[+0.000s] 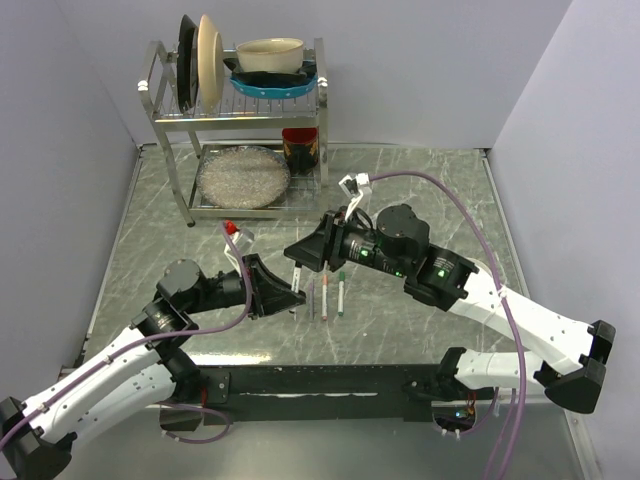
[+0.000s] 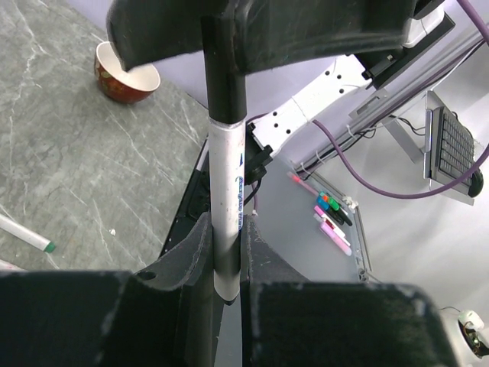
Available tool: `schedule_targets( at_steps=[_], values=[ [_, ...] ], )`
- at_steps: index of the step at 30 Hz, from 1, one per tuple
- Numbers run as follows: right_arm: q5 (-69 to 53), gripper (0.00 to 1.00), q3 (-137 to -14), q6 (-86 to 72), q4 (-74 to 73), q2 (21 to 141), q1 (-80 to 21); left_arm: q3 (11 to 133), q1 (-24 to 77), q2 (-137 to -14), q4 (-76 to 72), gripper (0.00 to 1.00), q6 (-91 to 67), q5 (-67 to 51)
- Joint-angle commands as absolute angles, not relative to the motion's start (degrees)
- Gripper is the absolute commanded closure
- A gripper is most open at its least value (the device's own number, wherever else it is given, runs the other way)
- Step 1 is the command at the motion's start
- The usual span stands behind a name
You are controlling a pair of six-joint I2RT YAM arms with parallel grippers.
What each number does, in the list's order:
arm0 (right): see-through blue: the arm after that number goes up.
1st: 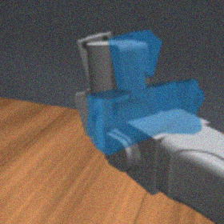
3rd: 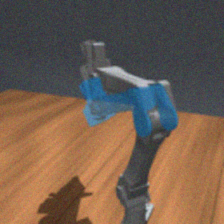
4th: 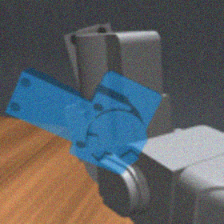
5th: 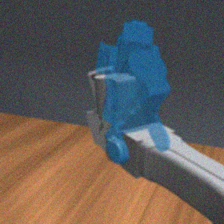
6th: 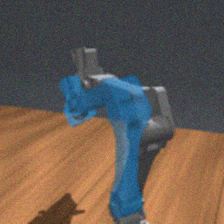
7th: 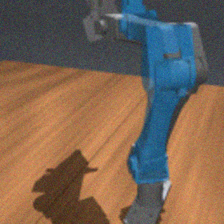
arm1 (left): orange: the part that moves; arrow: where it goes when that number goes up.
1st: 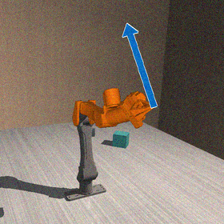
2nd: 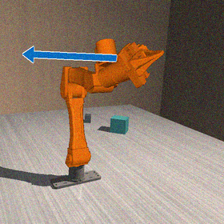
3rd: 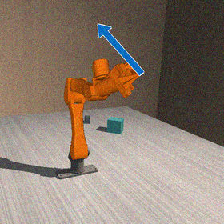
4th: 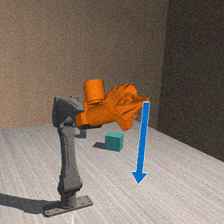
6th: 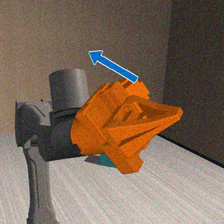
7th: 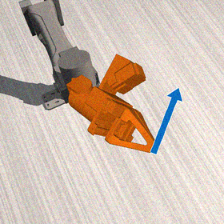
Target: Insert the pens into the pen caps
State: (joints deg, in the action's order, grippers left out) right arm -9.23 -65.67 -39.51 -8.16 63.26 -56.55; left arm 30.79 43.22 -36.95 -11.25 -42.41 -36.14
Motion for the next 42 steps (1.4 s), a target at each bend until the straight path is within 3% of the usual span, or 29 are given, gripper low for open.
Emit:
schedule_targets(
  at_steps=[1, 2, 3, 6, 23, 31, 36, 42],
  values=[
    [-8.3, 0.66, -65.0, -39.3, -4.4, 62.4, -58.2, 31.5, 43.3, -36.4, -12.8, 0.99, -41.2, -36.7],
    [-8.7, 0.73, -64.4, -39.5, -3.7, 62.4, -58.6, 31.5, 43.3, -36.4, -13.0, 0.99, -41.3, -36.6],
    [-9.8, 0.87, -63.4, -39.5, -3.3, 62.4, -59.0, 31.4, 43.3, -36.3, -13.3, 0.99, -41.7, -36.2],
    [-12.6, 1.00, -61.8, -39.6, -3.2, 63.5, -61.3, 31.6, 43.3, -36.4, -13.8, 0.99, -42.3, -34.1],
    [-18.1, 1.00, -50.4, -40.0, -8.0, 58.4, -65.2, 38.4, 42.8, -41.9, -10.6, 0.99, -36.0, -27.0],
    [-23.4, 1.00, -41.8, -41.4, -1.4, 55.5, -66.7, 42.3, 37.9, -47.0, -13.0, 0.99, -35.6, -33.0],
    [-21.5, 1.00, -39.6, -38.9, -3.1, 53.8, -67.7, 42.5, 31.5, -47.9, -17.4, 0.99, -39.7, -37.6],
    [-20.7, 1.00, -37.0, -41.2, 1.9, 55.7, -69.1, 43.6, 30.8, -50.6, -18.3, 0.99, -41.0, -38.4]
  ],
)
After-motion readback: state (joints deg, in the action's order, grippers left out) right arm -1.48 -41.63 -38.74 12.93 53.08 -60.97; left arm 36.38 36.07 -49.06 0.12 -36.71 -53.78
